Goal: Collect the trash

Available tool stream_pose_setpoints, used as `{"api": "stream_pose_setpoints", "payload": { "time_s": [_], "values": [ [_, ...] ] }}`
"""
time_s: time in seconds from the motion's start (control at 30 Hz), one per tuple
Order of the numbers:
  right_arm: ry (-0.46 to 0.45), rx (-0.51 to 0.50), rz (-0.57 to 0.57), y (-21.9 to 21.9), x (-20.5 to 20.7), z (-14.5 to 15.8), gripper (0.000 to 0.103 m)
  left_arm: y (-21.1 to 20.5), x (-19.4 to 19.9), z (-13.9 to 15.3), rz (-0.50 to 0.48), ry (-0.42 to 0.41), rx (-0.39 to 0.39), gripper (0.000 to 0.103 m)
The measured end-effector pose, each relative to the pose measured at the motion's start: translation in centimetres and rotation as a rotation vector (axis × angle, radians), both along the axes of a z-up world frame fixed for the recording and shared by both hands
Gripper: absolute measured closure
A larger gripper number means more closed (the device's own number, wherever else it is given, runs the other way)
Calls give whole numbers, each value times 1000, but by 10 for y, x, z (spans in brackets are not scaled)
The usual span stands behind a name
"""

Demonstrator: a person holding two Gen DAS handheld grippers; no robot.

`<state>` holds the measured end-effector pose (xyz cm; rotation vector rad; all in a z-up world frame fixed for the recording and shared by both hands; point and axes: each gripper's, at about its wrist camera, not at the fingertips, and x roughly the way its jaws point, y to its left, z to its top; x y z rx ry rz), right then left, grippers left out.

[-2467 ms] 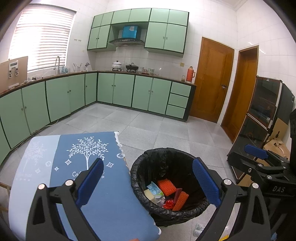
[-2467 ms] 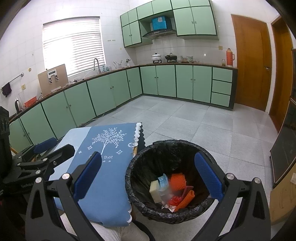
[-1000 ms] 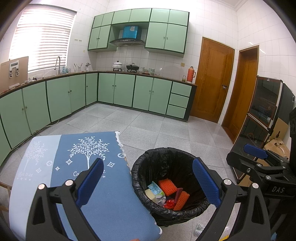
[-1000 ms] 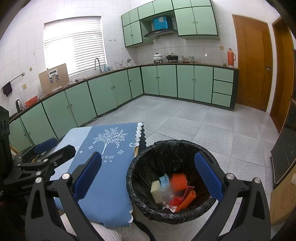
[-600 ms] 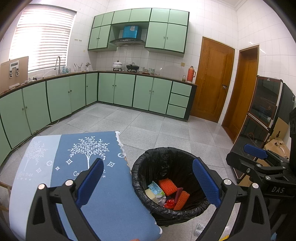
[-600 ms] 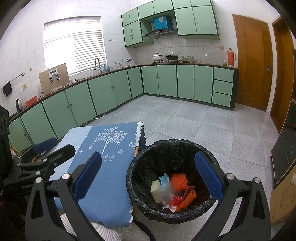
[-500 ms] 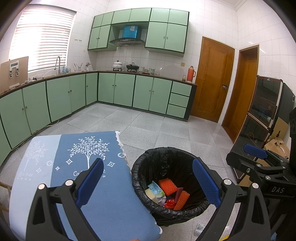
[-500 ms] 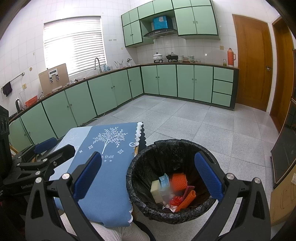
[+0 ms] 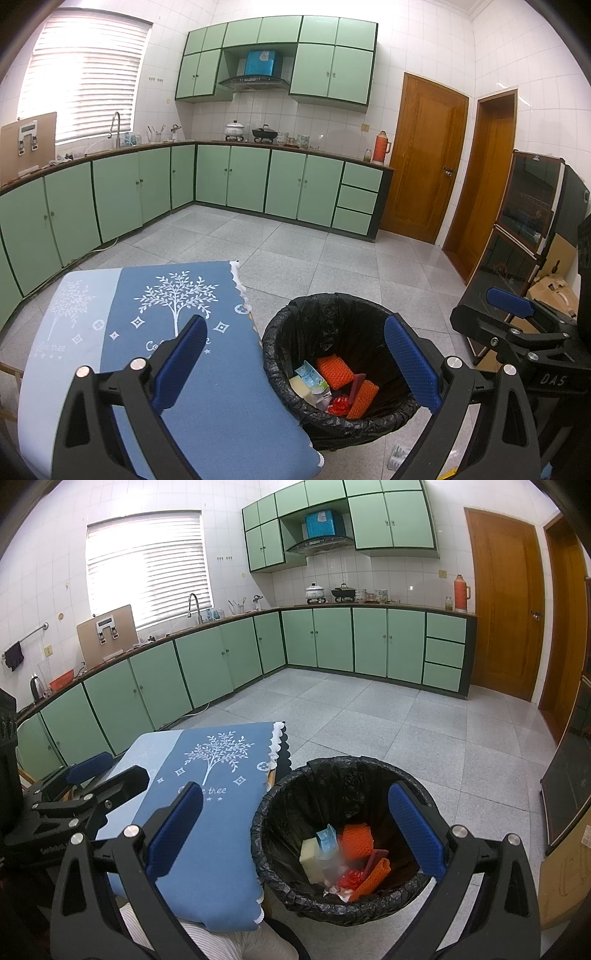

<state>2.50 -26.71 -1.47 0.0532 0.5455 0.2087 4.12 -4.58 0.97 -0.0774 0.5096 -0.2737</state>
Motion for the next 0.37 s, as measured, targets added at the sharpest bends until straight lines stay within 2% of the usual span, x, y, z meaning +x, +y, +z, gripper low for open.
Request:
{"api": "stream_pose_setpoints", "payload": {
  "time_s": [0.37],
  "values": [
    [1,0,0,-1,0,1,5,3,0,-4,-1,5,-1,8]
  ]
}}
